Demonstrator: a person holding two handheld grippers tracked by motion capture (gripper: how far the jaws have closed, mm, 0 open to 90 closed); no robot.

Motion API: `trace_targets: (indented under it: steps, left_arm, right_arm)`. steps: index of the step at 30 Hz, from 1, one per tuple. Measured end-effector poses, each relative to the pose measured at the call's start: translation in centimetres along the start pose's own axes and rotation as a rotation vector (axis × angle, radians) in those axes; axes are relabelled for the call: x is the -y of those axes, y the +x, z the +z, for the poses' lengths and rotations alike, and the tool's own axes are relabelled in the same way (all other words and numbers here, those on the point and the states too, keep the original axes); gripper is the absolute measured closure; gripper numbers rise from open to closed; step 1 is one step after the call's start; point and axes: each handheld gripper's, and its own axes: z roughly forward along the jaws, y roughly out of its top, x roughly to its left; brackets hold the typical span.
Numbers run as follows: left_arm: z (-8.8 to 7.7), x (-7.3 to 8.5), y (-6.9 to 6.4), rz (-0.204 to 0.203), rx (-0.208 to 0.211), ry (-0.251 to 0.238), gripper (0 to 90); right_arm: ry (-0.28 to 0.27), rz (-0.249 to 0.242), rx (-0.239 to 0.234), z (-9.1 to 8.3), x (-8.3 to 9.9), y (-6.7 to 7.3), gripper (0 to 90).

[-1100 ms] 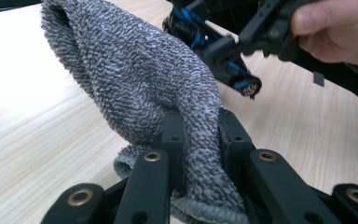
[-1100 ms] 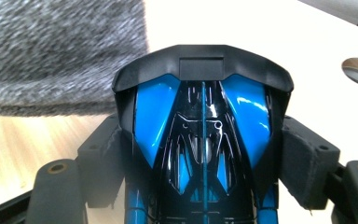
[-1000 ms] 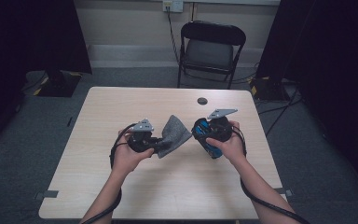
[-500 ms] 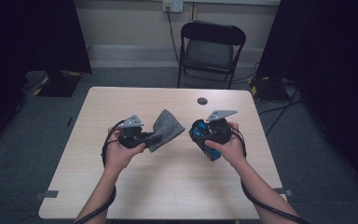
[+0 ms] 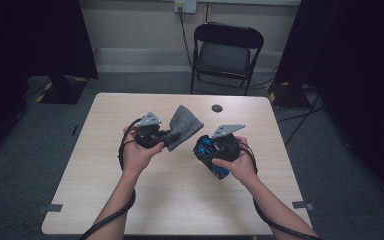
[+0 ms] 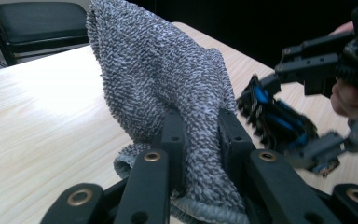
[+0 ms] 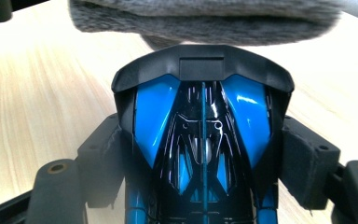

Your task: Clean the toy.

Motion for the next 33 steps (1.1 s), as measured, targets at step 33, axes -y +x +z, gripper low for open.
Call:
trace_targets:
  steps: [33]
  left_arm:
    - [2.0, 0.4, -1.8, 0.024, 0.102, 0.055, 75.9]
  right_arm:
    - [0.012, -0.01, 0.027, 0.1, -0.1, -0.2, 25.5]
